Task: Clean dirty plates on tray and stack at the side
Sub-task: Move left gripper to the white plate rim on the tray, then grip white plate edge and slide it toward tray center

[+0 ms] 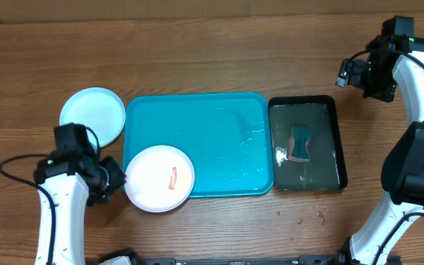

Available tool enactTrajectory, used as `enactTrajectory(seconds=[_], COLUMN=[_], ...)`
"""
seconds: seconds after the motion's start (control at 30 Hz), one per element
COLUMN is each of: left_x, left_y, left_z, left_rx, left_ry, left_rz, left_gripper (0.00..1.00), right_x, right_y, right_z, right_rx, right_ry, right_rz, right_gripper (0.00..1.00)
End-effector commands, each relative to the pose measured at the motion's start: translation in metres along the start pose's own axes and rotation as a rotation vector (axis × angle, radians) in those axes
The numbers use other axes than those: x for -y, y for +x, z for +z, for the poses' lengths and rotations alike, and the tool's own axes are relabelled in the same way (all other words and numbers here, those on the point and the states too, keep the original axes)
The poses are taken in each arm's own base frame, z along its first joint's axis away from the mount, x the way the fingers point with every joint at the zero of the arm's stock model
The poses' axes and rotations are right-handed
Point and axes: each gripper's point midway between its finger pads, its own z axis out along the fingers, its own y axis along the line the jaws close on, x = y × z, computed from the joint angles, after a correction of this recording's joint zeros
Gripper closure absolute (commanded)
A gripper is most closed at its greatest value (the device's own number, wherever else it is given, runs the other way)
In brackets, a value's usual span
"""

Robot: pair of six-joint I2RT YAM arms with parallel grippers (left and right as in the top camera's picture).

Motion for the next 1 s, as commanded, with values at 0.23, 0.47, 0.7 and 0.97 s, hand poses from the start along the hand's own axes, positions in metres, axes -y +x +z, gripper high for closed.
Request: enactTrajectory(seconds=[0.23, 0.47, 0.7, 0.97], left_x=[-0.006, -0.008, 0.017, 0.077], left_y=[0.016, 0.021, 0.022, 0.011], left_z=[0.033, 0.046, 0.047, 0.026], left_rx=[-0.018, -0.019, -0.031, -0.033], left_ry=[0.014, 0.021, 0.169, 0.502], left_rz=[0.011, 0.012, 0.019, 0.005], left_gripper=[0.62, 0.65, 0.96, 0.96], right_x=[0.001, 0.001, 0.001, 0.001], right_y=[-0.006, -0.006, -0.006, -0.006], right_z=[-0.005, -0.005, -0.005, -0.005], right_rx=[0.021, 0.021, 0.021, 0.021], right_ry=[0.004, 0.004, 0.004, 0.004], right_rz=[0.001, 0.001, 0.001, 0.001], right_gripper=[0.0, 0.0, 0.0, 0.0])
